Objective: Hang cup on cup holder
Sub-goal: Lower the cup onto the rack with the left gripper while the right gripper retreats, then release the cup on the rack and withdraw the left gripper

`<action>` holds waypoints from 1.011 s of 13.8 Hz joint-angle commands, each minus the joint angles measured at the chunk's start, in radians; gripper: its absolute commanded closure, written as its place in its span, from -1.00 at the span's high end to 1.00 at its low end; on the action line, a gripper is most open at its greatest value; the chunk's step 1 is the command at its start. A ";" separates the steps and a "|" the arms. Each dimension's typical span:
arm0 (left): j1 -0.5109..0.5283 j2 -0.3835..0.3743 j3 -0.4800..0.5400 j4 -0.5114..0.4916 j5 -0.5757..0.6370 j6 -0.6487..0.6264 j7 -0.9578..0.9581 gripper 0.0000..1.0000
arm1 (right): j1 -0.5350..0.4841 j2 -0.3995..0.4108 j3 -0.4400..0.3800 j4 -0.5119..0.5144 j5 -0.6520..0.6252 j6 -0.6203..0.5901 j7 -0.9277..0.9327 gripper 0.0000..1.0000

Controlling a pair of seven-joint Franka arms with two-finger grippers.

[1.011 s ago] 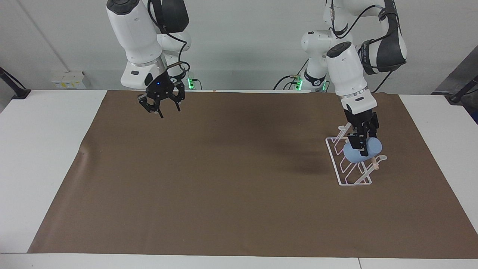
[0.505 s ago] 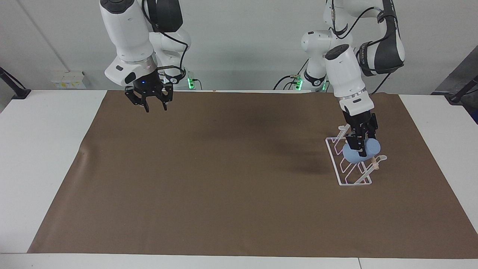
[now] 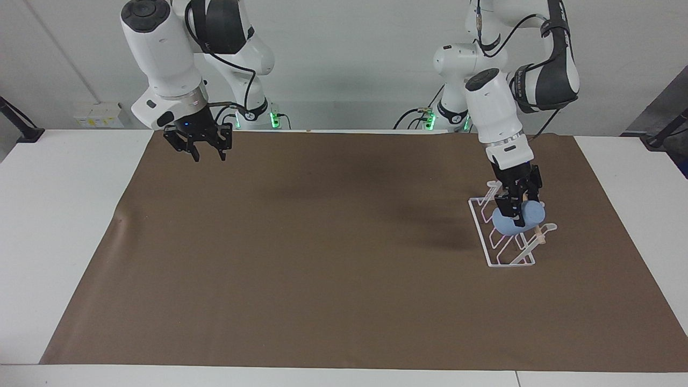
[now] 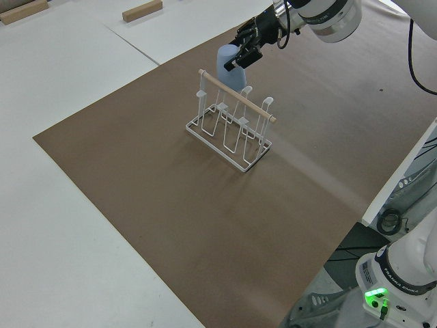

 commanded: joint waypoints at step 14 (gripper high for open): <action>-0.042 0.010 -0.016 0.239 -0.504 -0.259 0.641 1.00 | -0.012 -0.036 0.004 -0.029 0.021 -0.003 -0.003 1.00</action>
